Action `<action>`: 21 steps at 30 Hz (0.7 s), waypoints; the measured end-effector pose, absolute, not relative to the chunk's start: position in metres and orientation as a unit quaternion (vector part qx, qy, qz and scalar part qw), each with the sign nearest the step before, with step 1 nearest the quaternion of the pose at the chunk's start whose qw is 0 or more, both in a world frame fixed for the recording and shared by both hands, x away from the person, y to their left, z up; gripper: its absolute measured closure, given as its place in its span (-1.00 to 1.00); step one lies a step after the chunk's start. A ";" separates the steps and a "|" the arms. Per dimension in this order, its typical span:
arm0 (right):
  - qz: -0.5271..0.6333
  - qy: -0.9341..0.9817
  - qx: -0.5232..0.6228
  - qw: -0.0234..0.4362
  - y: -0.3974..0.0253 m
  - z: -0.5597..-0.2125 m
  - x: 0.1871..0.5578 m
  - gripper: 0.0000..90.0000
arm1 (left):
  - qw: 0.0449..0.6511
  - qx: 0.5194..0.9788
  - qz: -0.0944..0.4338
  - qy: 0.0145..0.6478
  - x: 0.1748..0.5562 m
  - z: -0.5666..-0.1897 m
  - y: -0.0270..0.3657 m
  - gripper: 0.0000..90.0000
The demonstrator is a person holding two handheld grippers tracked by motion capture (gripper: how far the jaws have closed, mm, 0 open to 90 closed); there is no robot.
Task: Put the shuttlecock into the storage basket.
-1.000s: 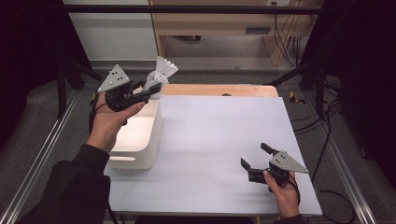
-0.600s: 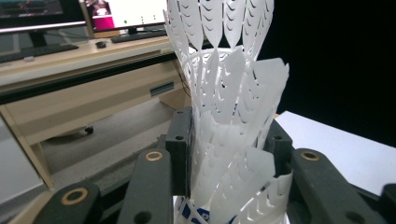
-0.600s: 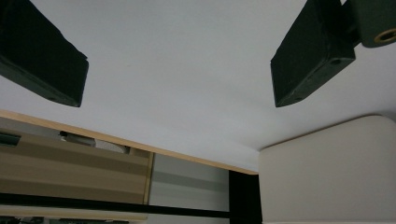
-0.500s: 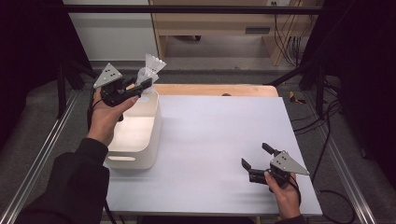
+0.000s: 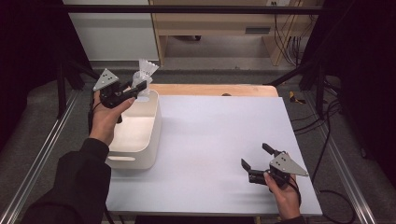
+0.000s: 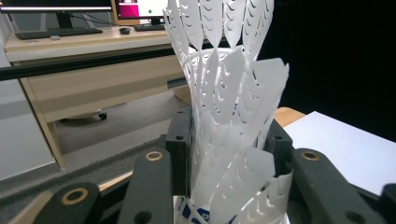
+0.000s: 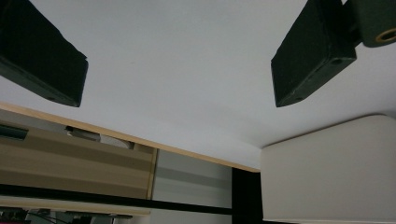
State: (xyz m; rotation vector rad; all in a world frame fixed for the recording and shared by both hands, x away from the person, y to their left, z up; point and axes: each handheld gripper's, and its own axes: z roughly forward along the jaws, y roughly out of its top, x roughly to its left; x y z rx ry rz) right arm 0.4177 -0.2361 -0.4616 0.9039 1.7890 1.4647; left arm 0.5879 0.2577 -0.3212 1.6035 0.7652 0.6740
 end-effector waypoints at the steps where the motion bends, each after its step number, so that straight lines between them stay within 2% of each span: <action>1: 0.559 0.681 0.345 0.324 -0.236 -0.461 0.418 -0.91 | 0.581 0.687 0.288 0.328 0.589 -0.322 0.258 0.41; 21: 0.562 0.676 0.342 0.332 -0.236 -0.462 0.417 -0.92 | 0.591 0.680 0.274 0.337 0.596 -0.332 0.256 0.41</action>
